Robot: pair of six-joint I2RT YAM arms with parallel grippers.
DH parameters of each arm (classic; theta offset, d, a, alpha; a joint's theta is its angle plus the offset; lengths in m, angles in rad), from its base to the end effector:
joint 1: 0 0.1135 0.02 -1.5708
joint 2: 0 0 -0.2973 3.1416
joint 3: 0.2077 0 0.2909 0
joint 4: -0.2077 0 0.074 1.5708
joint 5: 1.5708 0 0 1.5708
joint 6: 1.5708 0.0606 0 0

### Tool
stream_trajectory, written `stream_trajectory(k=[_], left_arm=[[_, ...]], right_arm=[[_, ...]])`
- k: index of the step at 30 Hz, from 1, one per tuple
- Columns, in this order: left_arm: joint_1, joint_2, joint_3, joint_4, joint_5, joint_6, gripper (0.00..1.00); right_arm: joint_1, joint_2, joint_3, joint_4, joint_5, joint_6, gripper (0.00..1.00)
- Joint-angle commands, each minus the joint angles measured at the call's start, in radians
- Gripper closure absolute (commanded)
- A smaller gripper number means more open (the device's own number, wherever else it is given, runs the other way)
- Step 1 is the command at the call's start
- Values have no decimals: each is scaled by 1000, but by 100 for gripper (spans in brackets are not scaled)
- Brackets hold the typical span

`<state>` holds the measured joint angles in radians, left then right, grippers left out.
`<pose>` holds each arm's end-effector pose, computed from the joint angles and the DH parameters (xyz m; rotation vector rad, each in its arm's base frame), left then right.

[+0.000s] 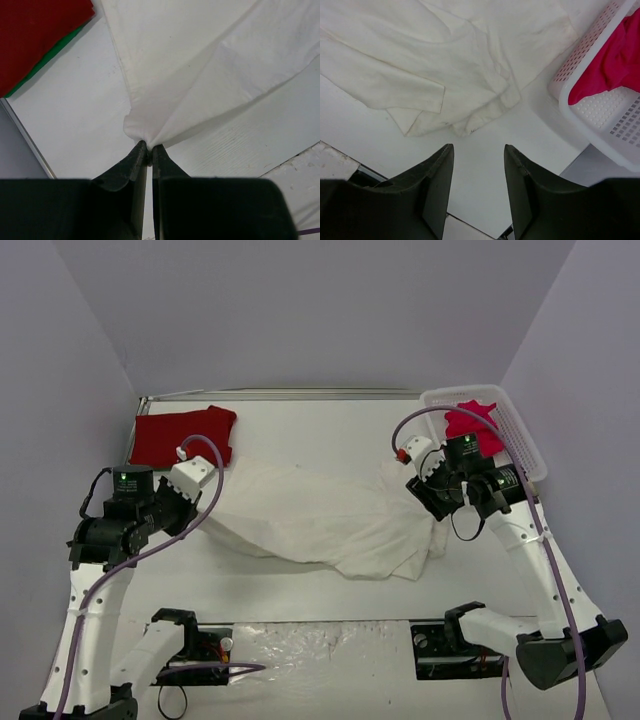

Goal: Fold and stack the t-shirts
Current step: Flatten out the tshirt

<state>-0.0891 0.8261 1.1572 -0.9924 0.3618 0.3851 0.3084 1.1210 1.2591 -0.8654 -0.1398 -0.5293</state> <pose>0.1687 -0.0366 0.4011 0.7028 2.0769 -0.2376 0.2495 0.0883 0.3907 -0.9965 2.0617 0.0461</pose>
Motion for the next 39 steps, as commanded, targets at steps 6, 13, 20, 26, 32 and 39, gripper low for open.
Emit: stream_trajectory(k=[6, 13, 20, 26, 32, 39], left_arm=[[8, 11, -27, 47, 20, 3, 98], [8, 50, -34, 81, -4, -8, 98], [9, 61, -45, 92, -29, -20, 98], [11, 62, -48, 95, -49, -25, 98], [14, 68, -50, 95, -58, -22, 98], [14, 68, -57, 98, -57, -18, 98]], right_arm=[[5, 143, -119, -247, -33, -164, 64], [38, 258, -188, -261, -49, -228, 61], [52, 359, -219, -183, -109, -264, 62], [54, 474, -208, -103, -136, -267, 62], [54, 579, -182, -46, -127, -261, 63], [54, 643, -179, -6, -118, -252, 63]])
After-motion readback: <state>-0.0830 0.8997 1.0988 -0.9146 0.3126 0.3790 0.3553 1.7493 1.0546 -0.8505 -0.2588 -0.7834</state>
